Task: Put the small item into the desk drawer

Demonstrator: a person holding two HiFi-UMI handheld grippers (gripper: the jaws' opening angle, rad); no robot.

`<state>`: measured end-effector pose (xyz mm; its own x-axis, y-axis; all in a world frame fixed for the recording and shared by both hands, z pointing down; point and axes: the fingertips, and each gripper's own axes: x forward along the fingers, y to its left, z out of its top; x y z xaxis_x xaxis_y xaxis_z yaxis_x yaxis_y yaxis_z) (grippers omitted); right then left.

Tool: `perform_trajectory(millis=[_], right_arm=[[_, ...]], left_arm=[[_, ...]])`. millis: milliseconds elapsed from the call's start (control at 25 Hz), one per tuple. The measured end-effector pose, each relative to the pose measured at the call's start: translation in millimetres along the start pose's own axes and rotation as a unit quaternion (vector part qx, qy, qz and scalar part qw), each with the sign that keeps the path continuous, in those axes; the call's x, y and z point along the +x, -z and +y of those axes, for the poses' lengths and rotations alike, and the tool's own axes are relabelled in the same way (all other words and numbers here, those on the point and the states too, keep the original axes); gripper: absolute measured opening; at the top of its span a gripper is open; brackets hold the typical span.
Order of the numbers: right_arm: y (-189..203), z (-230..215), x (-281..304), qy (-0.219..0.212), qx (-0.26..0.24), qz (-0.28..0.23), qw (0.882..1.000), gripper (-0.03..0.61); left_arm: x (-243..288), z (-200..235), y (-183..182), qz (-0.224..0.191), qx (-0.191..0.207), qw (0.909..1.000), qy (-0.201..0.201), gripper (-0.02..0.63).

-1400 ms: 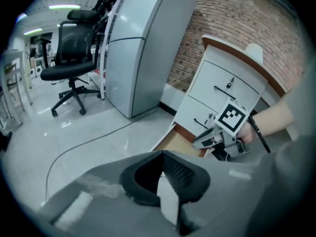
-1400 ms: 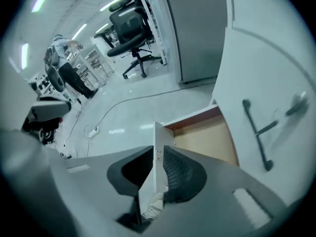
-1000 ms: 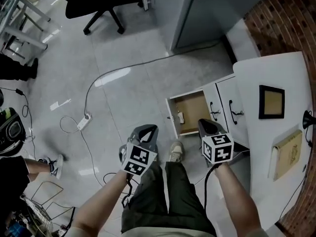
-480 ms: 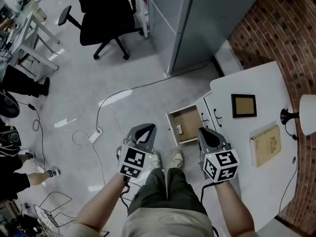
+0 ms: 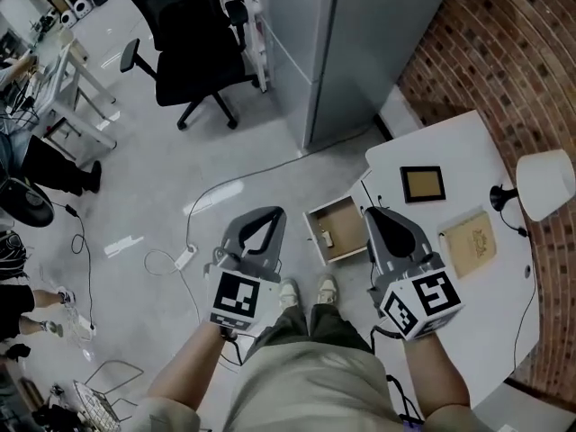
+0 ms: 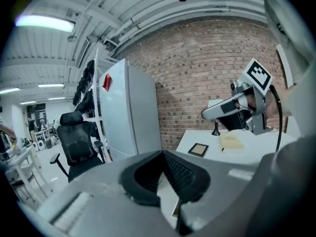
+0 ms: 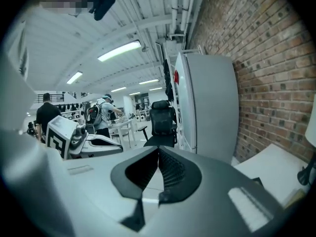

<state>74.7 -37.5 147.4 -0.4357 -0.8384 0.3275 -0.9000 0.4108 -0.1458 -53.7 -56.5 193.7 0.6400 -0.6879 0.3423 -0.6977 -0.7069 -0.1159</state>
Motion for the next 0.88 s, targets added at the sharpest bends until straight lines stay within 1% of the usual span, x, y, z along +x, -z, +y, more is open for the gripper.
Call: perform_trajectory(millis=[80, 160, 200, 280, 360, 440, 560, 800, 880], right_arm=[[-24.5, 13.4, -15.8, -0.005, -0.011, -0.024, 1.000, 0.006], [-44.1, 26.5, -31.3, -0.009, -0.024, -0.042, 0.999, 0.006], [-53.3, 32.7, -38.5, -0.010, -0.036, -0.050, 0.998, 0.006], [-70.9, 45.6, -52.6, -0.007, -0.079, -0.067, 0.995, 0.006], [-86.4, 58.0, -65.8, -0.006, -0.111, -0.087, 0.990, 0.006], [-100.7, 66.9, -77.4, -0.013, -0.111, -0.105, 0.988, 0.006], [-118.5, 78.0, -93.4, -0.019, -0.112, -0.124, 0.986, 0.006], [-139.9, 89.2, -120.6, -0.026, -0.097, -0.161, 0.982, 0.003], [-143.5, 92.6, -124.3, -0.026, -0.100, -0.164, 0.981, 0.003]], left_arm=[[-16.8, -2.3, -26.3, -0.020, -0.001, 0.9998, -0.004, 0.003], [-33.0, -5.1, -48.3, -0.031, 0.008, 0.9995, -0.004, 0.003], [-39.8, -6.7, -59.0, -0.037, 0.005, 0.9993, -0.006, 0.003], [-51.1, -10.4, -78.6, -0.050, -0.009, 0.9986, -0.015, 0.003], [-61.9, -13.4, -96.3, -0.065, -0.007, 0.9976, -0.023, 0.003], [-74.2, -15.1, -113.3, -0.078, 0.003, 0.9965, -0.030, 0.003], [-95.2, -17.9, -132.3, -0.091, 0.006, 0.9952, -0.036, 0.003], [-120.4, -35.8, -160.6, -0.117, 0.020, 0.9925, -0.030, 0.003], [-125.1, -40.7, -167.2, -0.125, 0.024, 0.9915, -0.026, 0.003]])
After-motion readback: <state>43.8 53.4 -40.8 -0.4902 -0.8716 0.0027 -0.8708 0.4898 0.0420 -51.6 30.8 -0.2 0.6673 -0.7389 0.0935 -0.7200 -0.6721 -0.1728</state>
